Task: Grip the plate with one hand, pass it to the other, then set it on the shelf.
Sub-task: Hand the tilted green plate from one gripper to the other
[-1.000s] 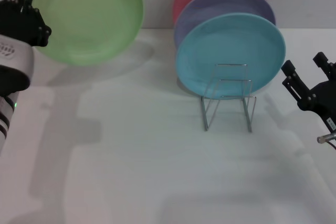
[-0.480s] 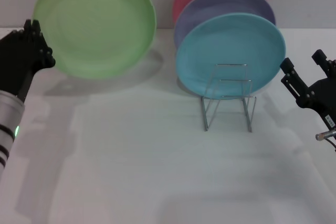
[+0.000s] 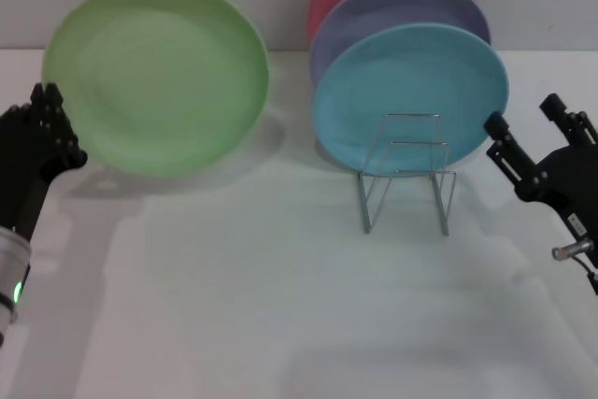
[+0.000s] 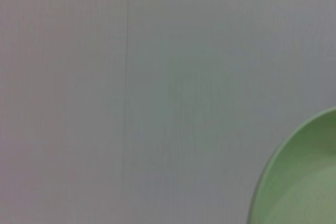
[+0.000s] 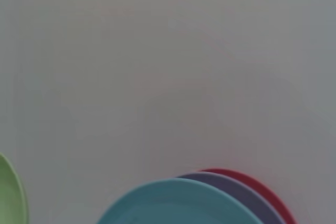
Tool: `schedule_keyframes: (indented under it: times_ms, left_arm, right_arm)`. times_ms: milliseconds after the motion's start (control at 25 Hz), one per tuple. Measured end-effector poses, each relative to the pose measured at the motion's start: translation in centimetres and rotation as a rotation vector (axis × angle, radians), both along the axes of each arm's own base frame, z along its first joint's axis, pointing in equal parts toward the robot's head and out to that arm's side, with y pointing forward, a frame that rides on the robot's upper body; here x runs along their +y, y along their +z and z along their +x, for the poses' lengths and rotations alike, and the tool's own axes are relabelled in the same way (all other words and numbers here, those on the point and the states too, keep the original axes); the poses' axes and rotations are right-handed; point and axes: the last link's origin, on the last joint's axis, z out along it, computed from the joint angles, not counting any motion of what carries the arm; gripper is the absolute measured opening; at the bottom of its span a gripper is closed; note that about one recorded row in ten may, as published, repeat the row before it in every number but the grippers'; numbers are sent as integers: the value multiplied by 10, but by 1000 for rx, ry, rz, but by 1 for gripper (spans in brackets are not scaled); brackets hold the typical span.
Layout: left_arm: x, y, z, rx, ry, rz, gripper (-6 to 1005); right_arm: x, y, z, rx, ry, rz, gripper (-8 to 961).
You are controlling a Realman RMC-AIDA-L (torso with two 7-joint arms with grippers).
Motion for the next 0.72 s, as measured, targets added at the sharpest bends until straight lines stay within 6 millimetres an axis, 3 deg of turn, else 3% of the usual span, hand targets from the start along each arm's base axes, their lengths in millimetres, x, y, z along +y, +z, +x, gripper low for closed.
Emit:
schedule_keyframes:
  times_ms: [240, 720]
  left_arm:
    - [-16, -8, -10, 10, 8, 5, 29]
    - [-29, -16, -7, 5, -25, 11, 30]
  right_arm:
    - [-9, -12, -9, 23, 43, -58, 780]
    - [-23, -26, -31, 77, 152, -138, 781]
